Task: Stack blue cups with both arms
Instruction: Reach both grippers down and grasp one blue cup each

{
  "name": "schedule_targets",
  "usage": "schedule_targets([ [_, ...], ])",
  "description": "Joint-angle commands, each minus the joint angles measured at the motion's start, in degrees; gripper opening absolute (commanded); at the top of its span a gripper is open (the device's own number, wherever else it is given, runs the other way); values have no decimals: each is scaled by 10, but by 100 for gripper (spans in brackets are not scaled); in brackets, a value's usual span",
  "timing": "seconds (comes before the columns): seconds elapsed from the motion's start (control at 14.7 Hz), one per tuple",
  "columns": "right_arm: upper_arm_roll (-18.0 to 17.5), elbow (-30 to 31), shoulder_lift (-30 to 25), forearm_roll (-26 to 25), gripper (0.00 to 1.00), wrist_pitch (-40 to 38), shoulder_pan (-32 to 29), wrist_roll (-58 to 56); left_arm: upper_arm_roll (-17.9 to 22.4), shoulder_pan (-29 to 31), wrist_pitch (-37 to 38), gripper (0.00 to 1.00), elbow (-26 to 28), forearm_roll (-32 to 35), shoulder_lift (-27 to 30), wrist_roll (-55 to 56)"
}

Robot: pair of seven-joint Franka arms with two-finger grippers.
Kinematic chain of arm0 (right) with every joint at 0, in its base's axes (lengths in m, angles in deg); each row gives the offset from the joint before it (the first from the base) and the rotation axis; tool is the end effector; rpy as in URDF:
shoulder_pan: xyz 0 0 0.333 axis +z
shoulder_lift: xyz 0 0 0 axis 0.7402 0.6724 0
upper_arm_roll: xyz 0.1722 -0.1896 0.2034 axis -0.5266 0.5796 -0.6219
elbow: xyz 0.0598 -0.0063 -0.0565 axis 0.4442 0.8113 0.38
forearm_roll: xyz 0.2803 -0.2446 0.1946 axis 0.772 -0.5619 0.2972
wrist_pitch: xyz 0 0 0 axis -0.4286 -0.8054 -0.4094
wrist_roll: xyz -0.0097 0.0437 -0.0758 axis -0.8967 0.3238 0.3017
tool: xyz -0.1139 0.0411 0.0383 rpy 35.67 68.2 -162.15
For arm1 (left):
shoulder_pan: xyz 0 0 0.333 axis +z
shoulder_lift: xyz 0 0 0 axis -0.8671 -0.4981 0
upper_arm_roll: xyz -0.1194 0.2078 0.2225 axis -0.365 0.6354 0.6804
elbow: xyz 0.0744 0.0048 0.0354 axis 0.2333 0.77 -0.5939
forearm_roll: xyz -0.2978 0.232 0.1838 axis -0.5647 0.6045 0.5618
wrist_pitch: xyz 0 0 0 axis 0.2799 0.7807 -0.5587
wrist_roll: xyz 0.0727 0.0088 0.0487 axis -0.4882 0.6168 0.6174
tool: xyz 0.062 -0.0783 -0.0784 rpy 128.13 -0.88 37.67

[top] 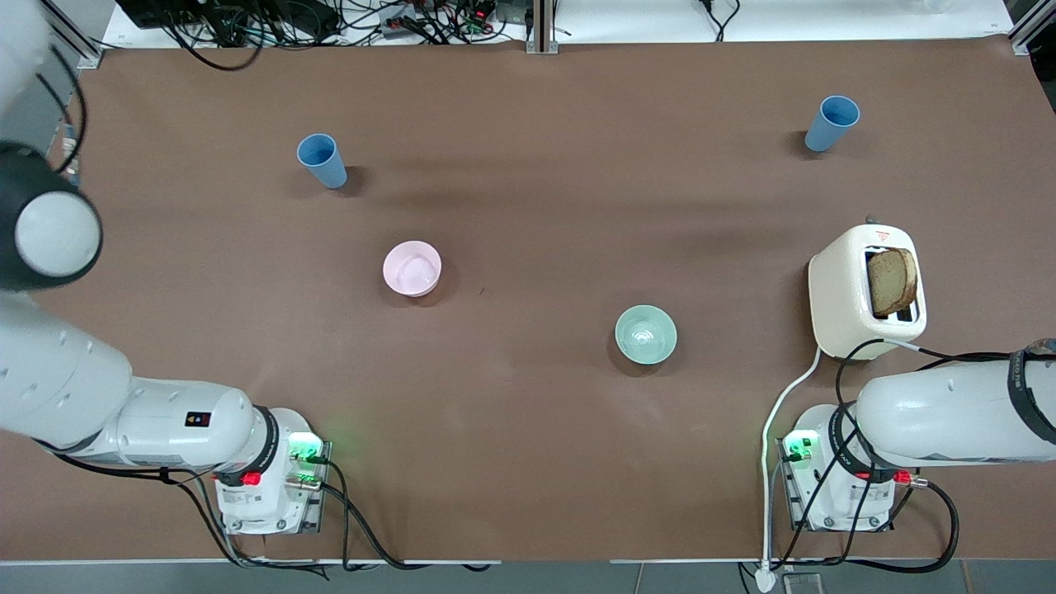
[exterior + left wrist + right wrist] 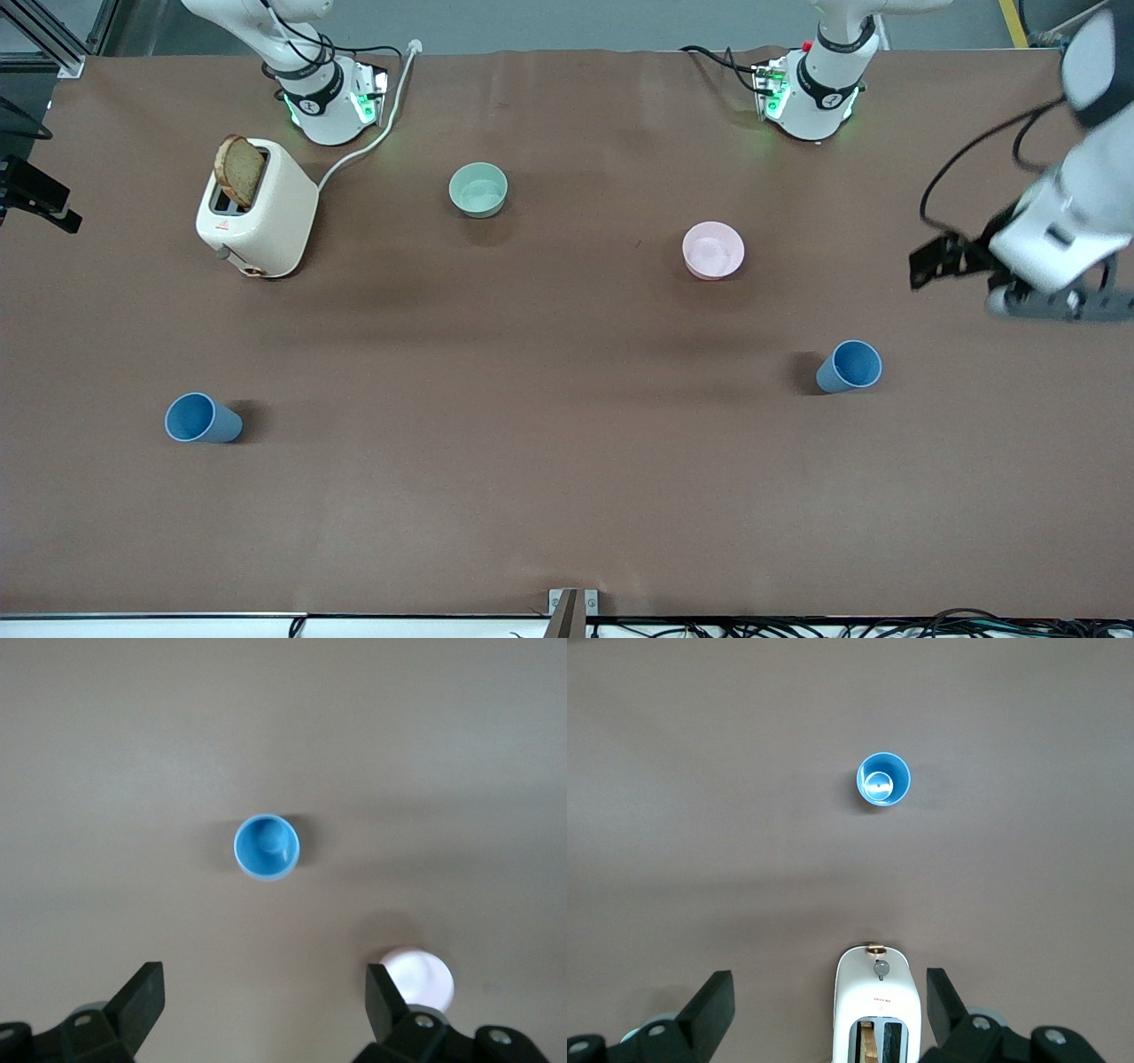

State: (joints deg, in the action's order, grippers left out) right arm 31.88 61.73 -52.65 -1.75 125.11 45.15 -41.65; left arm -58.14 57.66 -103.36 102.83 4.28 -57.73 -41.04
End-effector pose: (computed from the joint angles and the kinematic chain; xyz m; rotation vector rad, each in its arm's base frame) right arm 0.5685 -0.0541 0.6630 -3.1394 0.0641 -0.0731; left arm 0.6407 -0.0676 0.5193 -3.1341 0.1082 0.0560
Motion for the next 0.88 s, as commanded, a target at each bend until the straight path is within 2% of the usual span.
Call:
schedule_targets([
  [0.0,-7,9,3,-3,96,10,-15,-7,0,22,-88,100,42,22,-61,-9],
  [0.2,-6,10,37,0,96,22,-31,-7,-2,40,-207,100,115,25,-97,-23],
  [0.48,-6,13,110,12,96,87,-54,-9,-3,57,-265,99,169,25,-121,-38],
  [0.81,-6,56,186,31,96,230,-81,-65,-4,58,-277,70,174,19,-156,-39],
])
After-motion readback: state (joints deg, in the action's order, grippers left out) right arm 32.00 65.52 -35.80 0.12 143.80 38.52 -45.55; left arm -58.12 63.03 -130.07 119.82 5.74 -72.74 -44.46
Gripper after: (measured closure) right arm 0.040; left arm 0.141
